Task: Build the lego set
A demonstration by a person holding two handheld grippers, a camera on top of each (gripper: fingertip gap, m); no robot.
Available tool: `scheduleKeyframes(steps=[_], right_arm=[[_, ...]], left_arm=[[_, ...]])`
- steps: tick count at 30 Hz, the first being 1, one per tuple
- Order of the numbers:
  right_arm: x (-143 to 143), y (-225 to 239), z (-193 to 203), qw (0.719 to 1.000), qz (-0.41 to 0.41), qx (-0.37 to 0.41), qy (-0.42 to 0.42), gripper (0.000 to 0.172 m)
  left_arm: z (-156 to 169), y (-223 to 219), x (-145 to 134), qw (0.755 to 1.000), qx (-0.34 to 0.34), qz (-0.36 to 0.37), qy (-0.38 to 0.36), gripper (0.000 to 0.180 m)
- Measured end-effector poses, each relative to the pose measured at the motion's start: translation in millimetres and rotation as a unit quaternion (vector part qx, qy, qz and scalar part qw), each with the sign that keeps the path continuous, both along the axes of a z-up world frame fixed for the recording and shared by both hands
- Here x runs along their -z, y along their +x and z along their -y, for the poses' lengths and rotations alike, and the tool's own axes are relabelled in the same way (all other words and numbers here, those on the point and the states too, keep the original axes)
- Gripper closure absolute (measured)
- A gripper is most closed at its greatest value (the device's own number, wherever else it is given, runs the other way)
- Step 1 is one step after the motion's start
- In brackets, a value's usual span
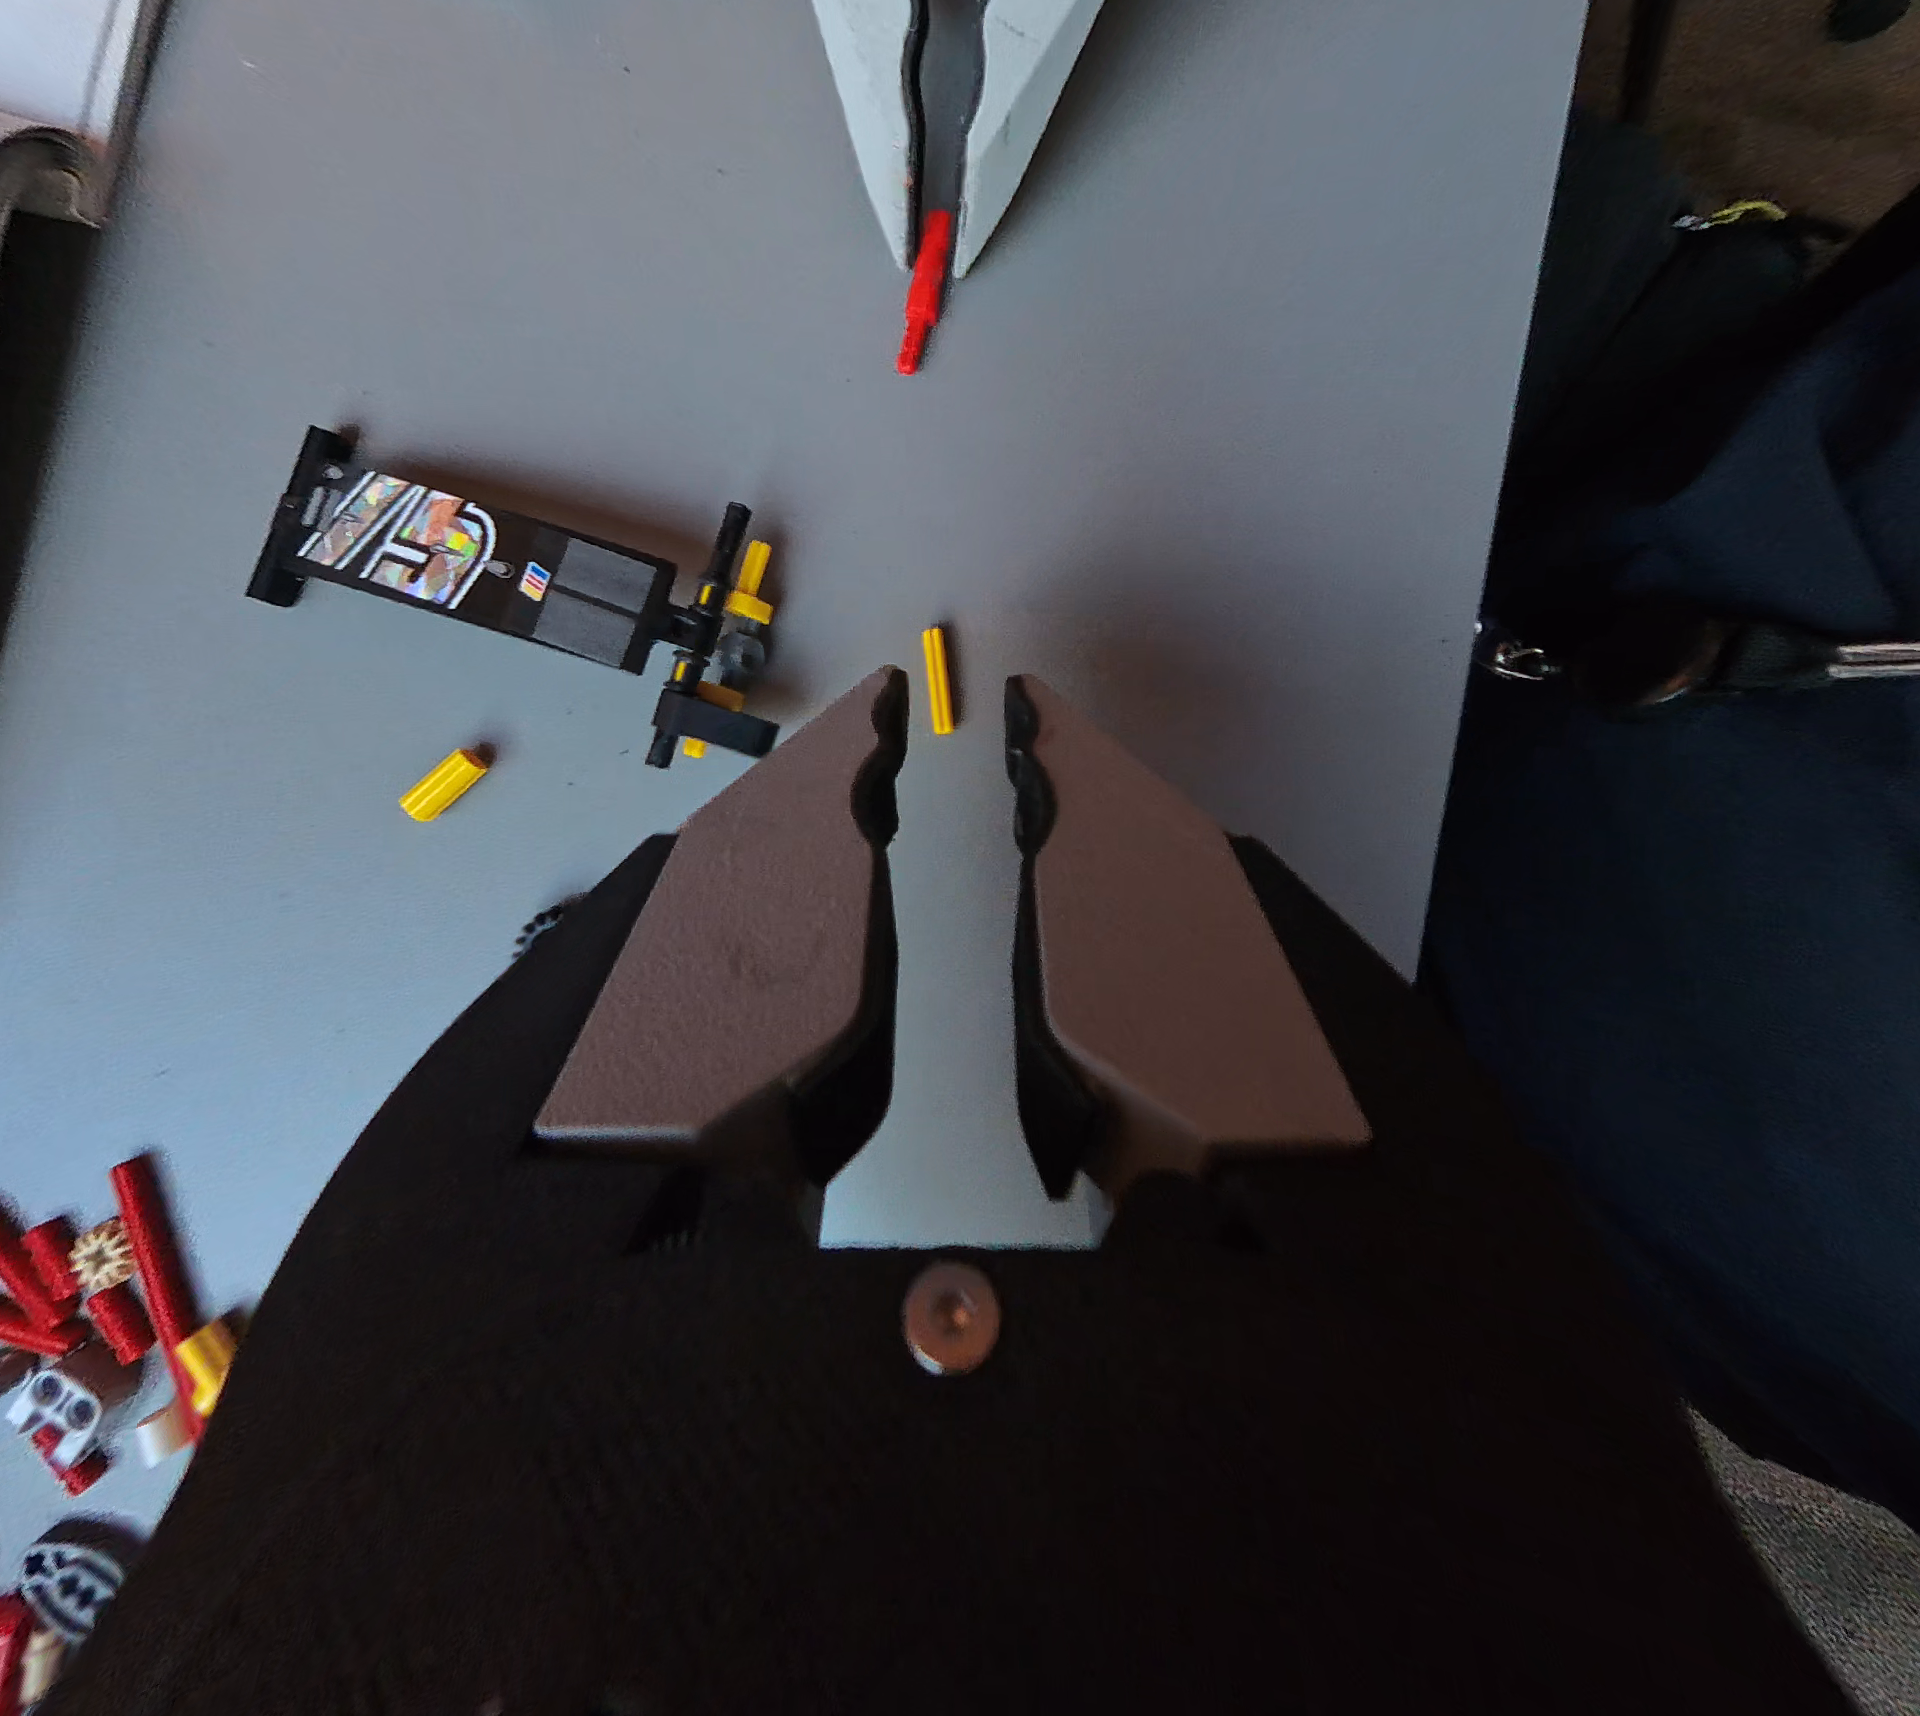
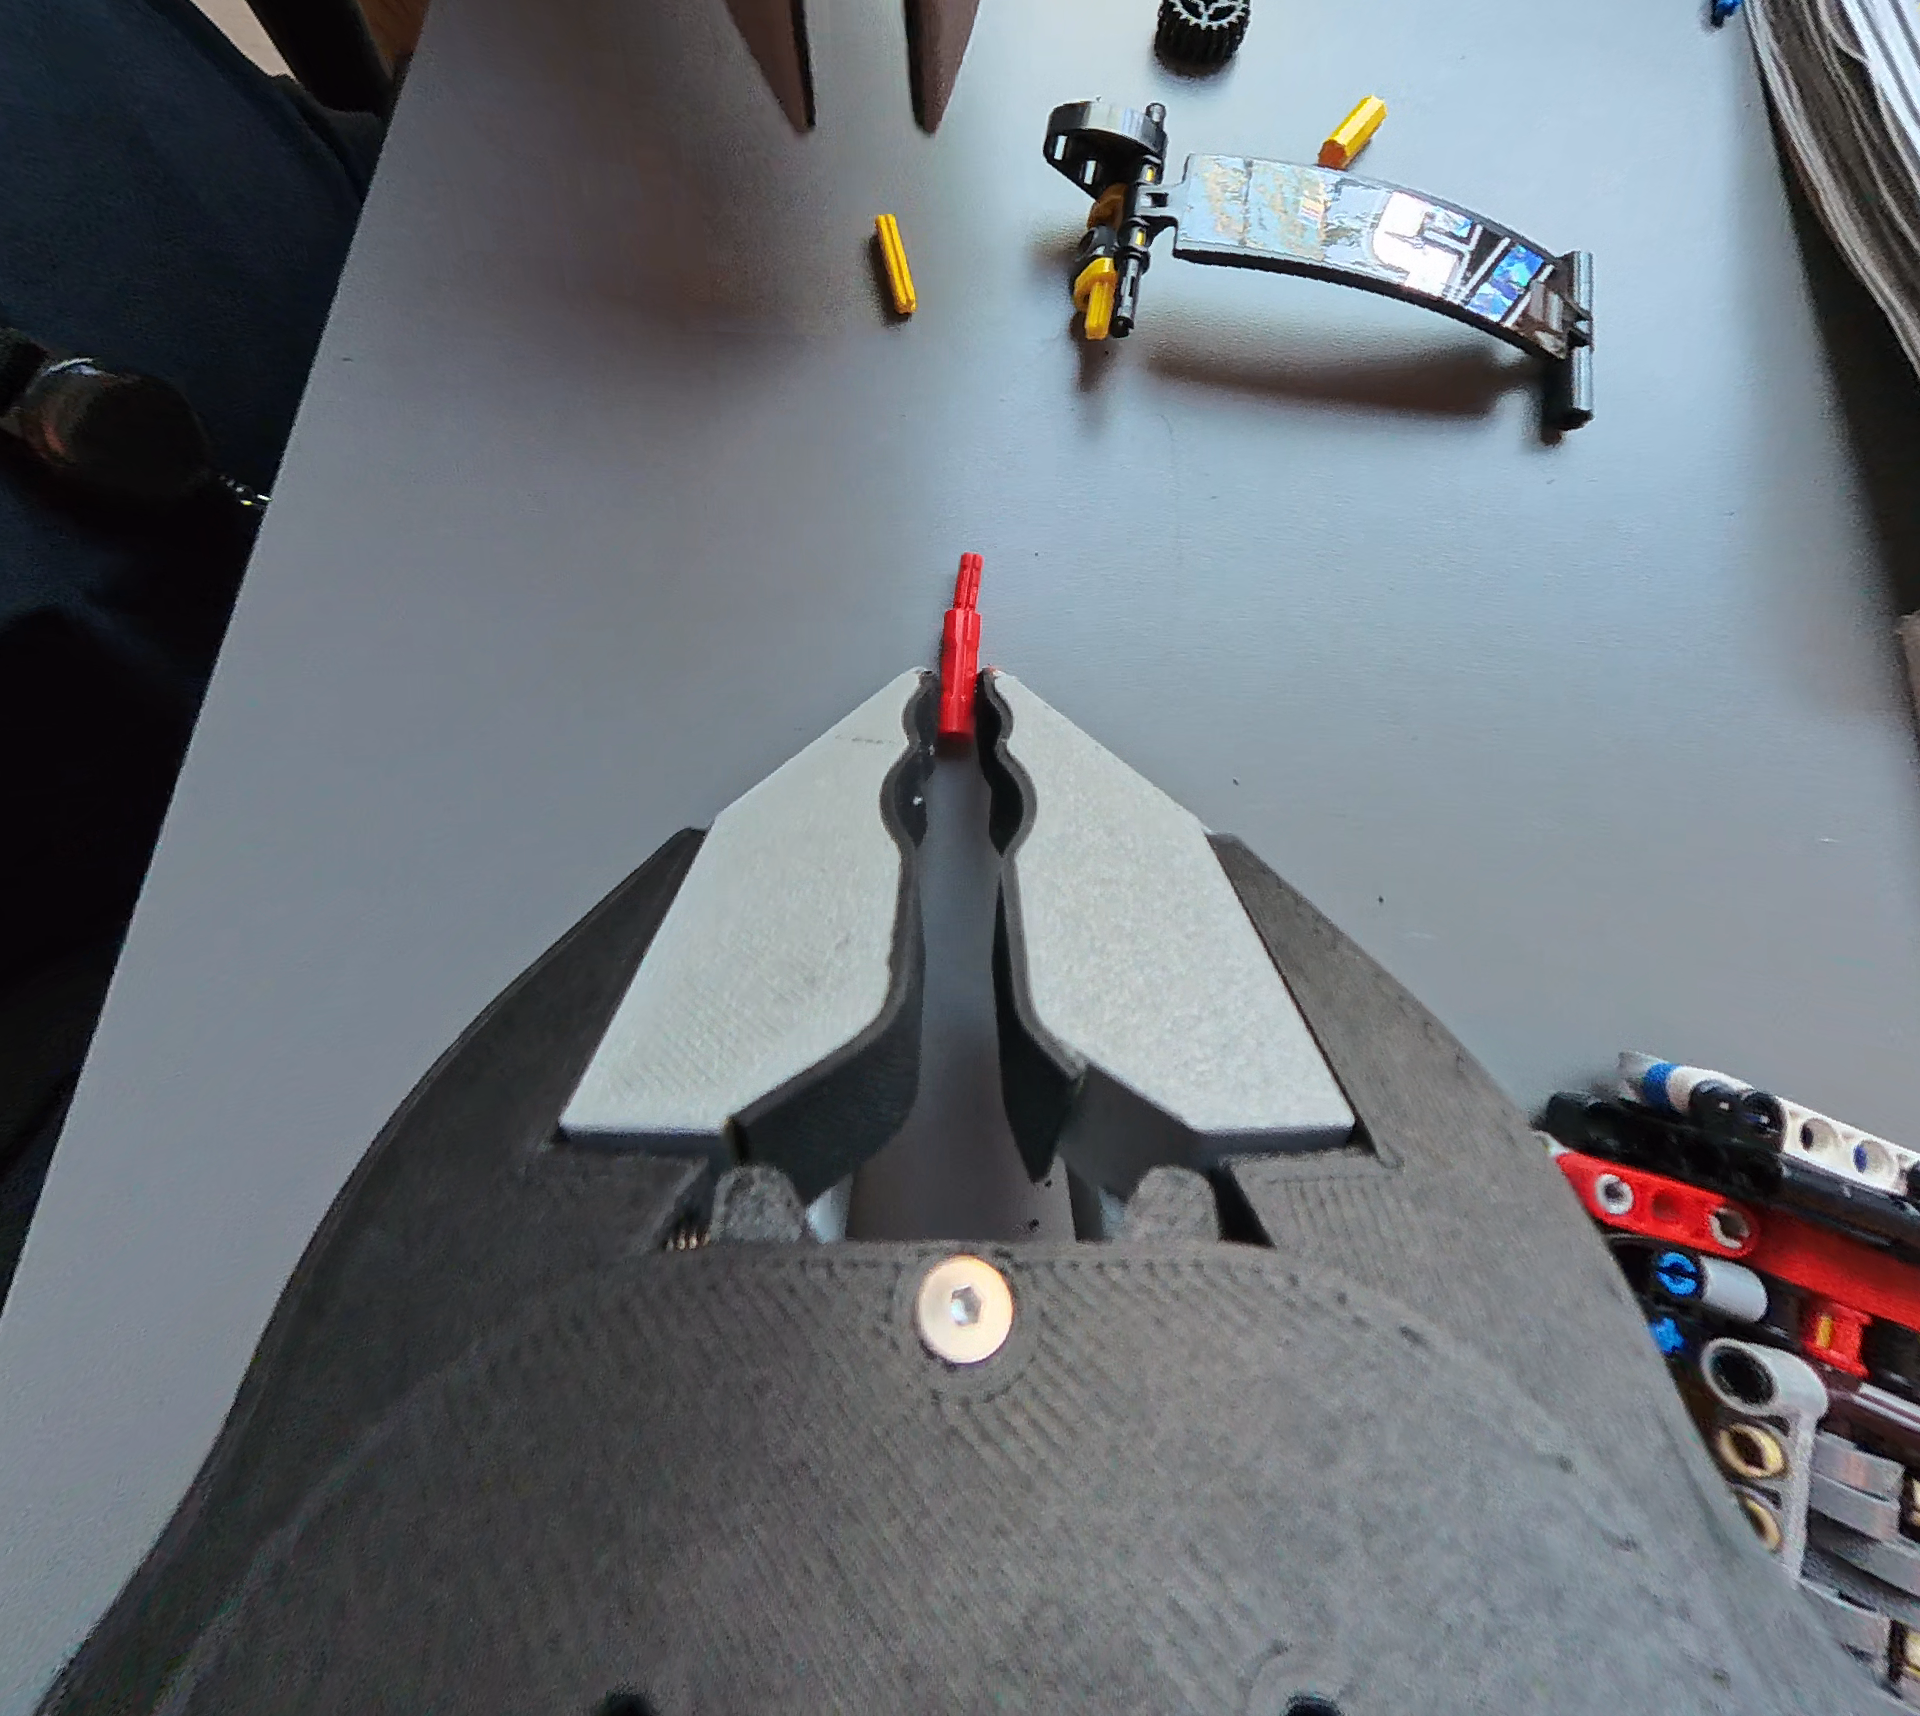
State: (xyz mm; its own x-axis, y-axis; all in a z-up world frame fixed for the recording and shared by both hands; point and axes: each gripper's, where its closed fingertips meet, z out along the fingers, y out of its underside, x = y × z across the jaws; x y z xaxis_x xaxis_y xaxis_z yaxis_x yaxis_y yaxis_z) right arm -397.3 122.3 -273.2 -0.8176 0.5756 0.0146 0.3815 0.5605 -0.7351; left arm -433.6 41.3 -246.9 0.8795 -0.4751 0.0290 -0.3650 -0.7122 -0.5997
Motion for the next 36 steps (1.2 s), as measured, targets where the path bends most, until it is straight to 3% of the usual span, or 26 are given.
scheduleKeyframes(steps=[8, 11, 20, 24, 27, 31, 36], right_arm=[[0, 9, 1, 1.000, 0.015, -0.017, -0.012, 0.166], [0, 10, 2, 1.000, 0.019, -0.020, -0.015, 0.166], [0, 13, 1, 0.999, 0.027, -0.021, -0.022, 0.166], [0, 13, 0, 0.999, 0.028, -0.022, -0.022, 0.166], [0, 14, 0, 0.999, 0.030, -0.023, -0.023, 0.165], [-1, 14, 0, 0.999, 0.029, -0.021, -0.022, 0.164], [-10, 11, -1, 0.999, 0.017, -0.012, -0.041, 0.161]], left_arm=[[-13, -69, -19, 0.997, -0.036, -0.059, 0.026, 0.165], [-21, -83, -14, 0.999, 0.010, -0.035, 0.020, 0.157], [-33, -115, 25, 0.985, 0.114, -0.126, -0.020, 0.159], [-34, -106, 27, 0.983, 0.143, -0.117, -0.016, 0.175], [-36, -104, 27, 0.982, 0.141, -0.123, -0.006, 0.176], [-37, -114, 24, 0.989, 0.083, -0.125, -0.013, 0.176], [-34, -82, -10, 0.999, 0.038, -0.031, 0.017, 0.176]])
